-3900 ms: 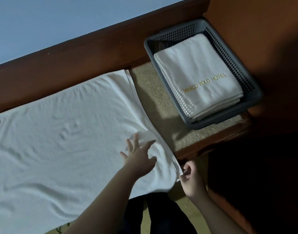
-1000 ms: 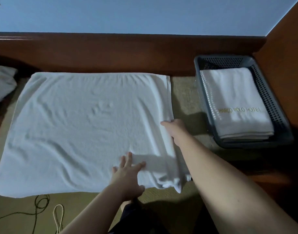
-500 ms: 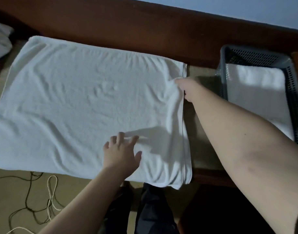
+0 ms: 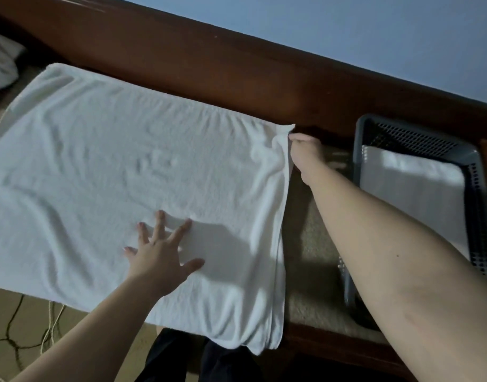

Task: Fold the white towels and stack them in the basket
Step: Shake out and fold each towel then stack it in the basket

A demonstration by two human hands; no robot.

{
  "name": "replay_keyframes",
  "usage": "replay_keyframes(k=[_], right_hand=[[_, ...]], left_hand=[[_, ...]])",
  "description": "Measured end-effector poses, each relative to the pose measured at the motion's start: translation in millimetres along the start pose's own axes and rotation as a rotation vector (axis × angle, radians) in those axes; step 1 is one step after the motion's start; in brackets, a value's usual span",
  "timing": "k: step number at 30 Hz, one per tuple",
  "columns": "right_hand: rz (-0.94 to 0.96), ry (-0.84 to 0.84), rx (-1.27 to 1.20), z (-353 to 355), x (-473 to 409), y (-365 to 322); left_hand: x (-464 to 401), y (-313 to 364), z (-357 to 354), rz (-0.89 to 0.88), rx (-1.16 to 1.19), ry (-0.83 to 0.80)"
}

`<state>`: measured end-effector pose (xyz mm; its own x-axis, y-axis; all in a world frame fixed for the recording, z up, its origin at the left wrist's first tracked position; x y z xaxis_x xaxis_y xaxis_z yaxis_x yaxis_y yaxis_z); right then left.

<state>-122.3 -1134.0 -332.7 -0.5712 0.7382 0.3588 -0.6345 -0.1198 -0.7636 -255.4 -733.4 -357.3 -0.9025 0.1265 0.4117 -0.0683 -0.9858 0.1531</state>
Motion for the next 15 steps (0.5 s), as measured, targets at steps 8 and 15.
replay_keyframes(k=[8,15], right_hand=[[-0.097,0.055,0.234,-12.6,-16.9,19.1],[-0.112,0.118,0.181,12.6,-39.4,6.6]], left_hand=[[-1.0,1.1,0.5,0.011,-0.001,0.007],[-2.0,0.8,-0.2,0.012,-0.007,0.025]])
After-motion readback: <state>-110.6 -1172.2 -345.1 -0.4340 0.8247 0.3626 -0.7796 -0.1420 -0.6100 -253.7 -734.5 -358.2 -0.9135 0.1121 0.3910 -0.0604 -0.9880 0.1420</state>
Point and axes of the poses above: each hand's wrist, its own x-axis away from the middle knuckle, its own z-axis out of the back of the hand, y = z × x, the point moved 9 cm from there along -x, towards the middle knuckle, and after that the axes turned 12 degrees about y, right-handed, at the moved point
